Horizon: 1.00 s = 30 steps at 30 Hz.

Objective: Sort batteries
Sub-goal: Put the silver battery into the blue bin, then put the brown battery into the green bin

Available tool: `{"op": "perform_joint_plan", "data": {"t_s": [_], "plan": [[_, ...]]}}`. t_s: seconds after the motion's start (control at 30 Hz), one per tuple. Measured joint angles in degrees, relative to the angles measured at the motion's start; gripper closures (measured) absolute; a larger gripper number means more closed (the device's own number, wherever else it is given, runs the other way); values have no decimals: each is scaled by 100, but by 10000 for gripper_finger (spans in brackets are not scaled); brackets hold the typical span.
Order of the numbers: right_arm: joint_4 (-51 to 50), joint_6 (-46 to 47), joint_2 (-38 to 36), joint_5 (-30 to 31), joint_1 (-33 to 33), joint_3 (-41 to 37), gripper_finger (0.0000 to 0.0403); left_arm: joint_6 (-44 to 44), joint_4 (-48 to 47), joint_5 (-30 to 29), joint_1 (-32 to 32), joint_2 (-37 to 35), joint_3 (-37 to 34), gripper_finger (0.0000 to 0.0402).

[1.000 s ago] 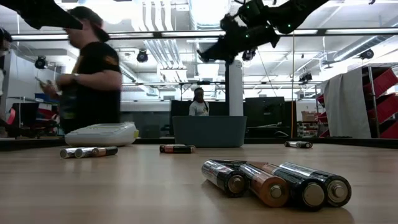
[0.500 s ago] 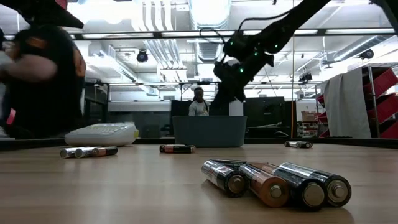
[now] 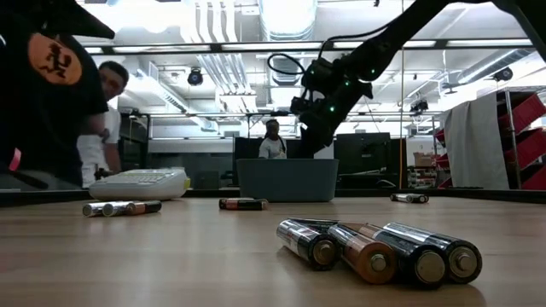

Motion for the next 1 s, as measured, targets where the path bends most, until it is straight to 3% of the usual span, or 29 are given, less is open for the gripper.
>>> {"op": "perform_joint_plan", "data": {"t_s": [0.2,0.4,0.73,1.0], "plan": [[-317,86,-196,2,42,0,275,-20,32,-6,0,2,0,402],[-1287,432,-920,6,215,0,280,-24,124,-6,0,4,0,402],[-3454,2200,-2393,4,873,-2,300,-24,562,-3,-1,290,-2,402],[-4453,3322,-2891,5,1871,-163,277,-10,1052,-2,-1,810,-2,402]]}}
